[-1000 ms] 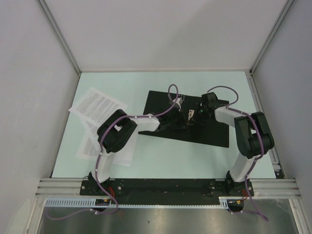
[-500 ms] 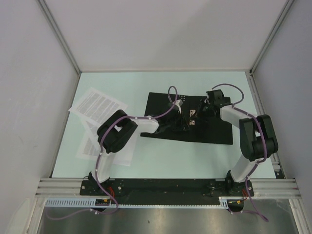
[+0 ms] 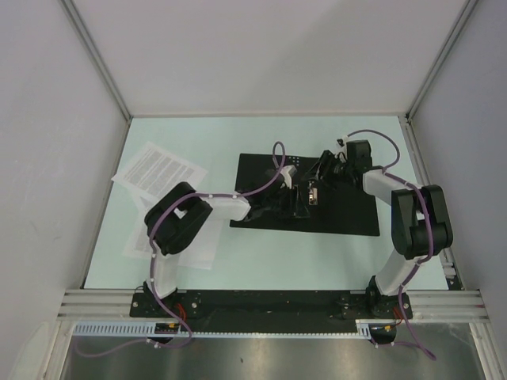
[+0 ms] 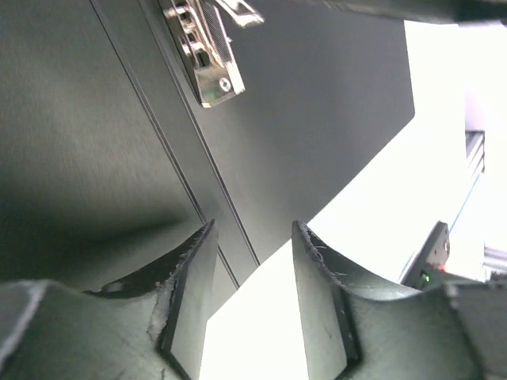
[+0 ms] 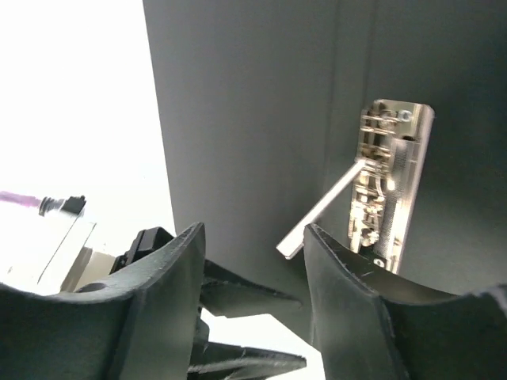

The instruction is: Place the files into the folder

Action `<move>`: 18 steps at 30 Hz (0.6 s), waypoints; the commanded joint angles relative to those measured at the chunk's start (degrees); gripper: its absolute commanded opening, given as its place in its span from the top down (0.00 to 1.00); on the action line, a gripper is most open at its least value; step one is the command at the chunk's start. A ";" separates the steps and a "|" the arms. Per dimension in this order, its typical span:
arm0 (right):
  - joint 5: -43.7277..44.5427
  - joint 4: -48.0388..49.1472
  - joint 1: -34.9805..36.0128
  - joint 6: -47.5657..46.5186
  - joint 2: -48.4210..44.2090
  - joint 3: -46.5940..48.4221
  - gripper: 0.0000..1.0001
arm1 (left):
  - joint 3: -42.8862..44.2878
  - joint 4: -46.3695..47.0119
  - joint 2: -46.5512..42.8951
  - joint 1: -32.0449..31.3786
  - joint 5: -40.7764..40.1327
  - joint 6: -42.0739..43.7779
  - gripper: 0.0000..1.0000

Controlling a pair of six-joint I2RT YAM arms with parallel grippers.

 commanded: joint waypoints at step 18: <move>4.36 -1.29 3.96 -4.73 -4.39 -0.45 0.29 | -15.92 -2.74 -30.64 -0.22 -1.83 7.94 0.29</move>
